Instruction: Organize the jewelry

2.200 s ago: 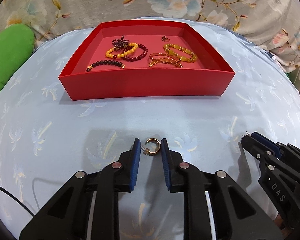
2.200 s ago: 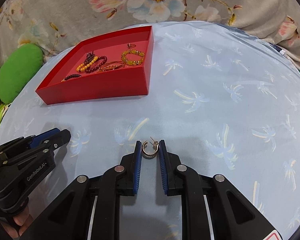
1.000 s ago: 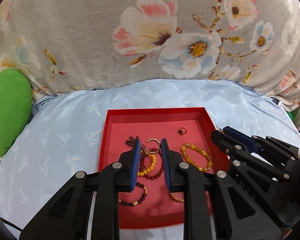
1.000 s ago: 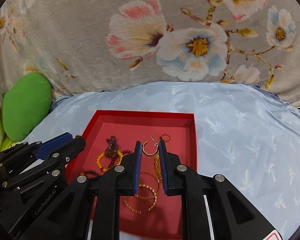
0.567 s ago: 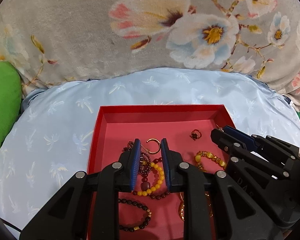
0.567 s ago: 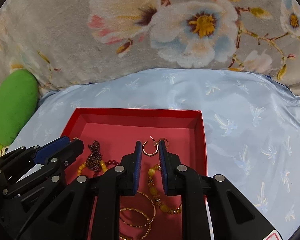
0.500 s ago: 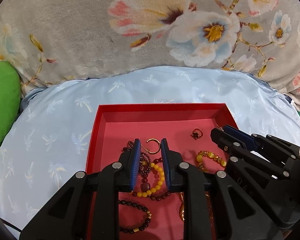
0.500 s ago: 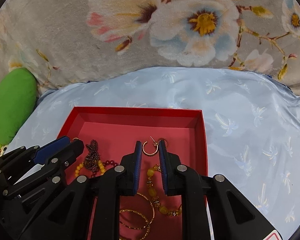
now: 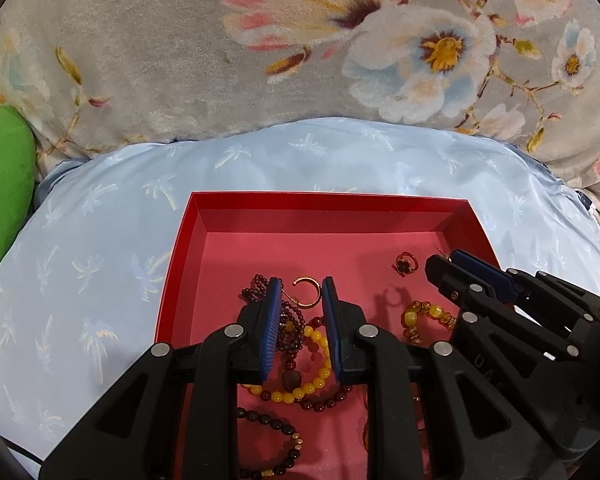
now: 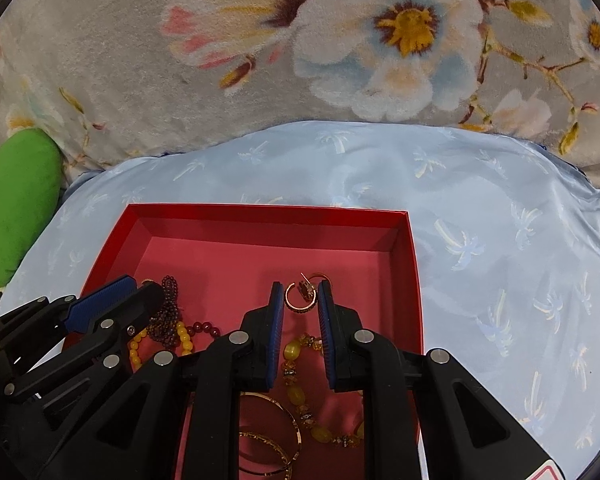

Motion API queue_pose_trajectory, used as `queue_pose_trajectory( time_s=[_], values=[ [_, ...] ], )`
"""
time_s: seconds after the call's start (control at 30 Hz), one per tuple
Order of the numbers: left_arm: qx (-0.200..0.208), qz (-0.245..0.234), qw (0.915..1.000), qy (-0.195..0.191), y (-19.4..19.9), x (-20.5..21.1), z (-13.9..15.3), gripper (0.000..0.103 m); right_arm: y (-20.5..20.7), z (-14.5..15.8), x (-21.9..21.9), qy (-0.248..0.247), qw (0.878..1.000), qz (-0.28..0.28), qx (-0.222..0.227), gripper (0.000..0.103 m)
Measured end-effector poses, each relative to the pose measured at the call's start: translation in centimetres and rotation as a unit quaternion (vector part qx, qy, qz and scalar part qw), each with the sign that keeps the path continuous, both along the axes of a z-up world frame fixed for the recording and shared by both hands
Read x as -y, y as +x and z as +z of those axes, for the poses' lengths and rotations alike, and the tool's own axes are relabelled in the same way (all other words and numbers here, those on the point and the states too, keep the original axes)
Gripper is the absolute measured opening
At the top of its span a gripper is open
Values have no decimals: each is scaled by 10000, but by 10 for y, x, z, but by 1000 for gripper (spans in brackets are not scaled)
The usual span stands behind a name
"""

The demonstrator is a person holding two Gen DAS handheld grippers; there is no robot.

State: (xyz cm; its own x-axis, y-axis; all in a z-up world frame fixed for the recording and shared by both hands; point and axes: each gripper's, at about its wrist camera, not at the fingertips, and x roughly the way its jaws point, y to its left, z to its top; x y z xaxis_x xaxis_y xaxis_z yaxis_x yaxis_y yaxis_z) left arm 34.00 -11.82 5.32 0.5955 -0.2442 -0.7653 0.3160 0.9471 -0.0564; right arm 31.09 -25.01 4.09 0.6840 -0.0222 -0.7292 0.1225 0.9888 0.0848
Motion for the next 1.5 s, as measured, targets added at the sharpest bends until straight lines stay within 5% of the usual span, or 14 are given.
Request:
queue_pose_trajectory(
  time_s=[0.3,0.4,1.0,1.5],
  values=[
    [48,40,10000,6,1,2,0,22,-1,1,3,-1,10000,-34,36,20],
    [88,125,9999,53,0,2,0,36,-2,1,3,-14,10000,-48,44,30],
    [183,143,9997,45,-30,-10,22,40,-39,26,2,-95,9990,-344,254,52],
    [514,242,9983,-94,-104,-35,64,73,-119,55,2,-152,9965,-644,514,69]
  ],
)
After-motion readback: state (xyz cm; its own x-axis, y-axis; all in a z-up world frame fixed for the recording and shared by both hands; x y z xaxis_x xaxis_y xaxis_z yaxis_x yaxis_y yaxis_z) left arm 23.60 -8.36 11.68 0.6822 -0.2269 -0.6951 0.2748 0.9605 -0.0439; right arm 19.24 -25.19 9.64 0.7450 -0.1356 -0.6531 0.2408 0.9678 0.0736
